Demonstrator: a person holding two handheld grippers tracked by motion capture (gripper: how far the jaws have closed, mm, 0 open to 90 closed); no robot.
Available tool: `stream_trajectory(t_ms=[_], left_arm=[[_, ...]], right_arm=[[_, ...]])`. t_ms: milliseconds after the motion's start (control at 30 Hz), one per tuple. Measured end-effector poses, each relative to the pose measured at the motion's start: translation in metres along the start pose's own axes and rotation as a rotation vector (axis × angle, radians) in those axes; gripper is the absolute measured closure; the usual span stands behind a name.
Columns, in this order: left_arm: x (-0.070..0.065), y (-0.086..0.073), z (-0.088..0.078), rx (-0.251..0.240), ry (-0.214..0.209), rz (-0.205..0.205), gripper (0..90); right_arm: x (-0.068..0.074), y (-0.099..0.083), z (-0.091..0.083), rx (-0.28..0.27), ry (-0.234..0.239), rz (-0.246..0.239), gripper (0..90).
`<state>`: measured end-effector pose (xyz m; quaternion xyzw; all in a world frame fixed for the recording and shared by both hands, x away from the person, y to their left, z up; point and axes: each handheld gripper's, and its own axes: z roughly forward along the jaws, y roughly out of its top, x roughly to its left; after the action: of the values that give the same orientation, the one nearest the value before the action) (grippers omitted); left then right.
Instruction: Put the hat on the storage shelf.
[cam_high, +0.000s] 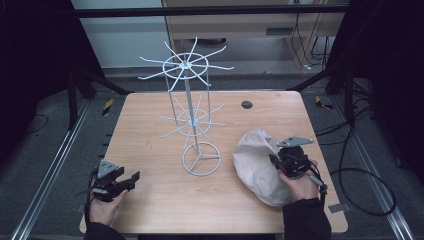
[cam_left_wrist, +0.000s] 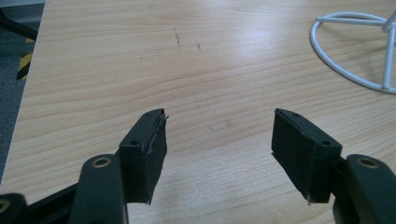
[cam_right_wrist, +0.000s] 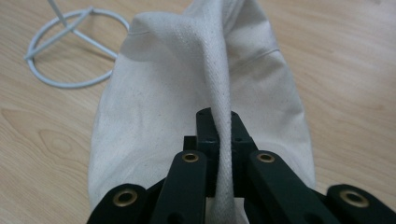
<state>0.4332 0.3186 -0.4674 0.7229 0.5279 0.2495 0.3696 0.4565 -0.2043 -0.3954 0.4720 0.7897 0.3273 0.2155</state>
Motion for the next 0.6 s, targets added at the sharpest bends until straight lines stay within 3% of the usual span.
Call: stream_trajectory(t_ms=[600], left_arm=[[0.000,0.000,0.000,0.001,-0.001,-0.005,35.2]], right_arm=[[-0.006,0.005,-0.060,-0.285,0.011,0.022,88.0]])
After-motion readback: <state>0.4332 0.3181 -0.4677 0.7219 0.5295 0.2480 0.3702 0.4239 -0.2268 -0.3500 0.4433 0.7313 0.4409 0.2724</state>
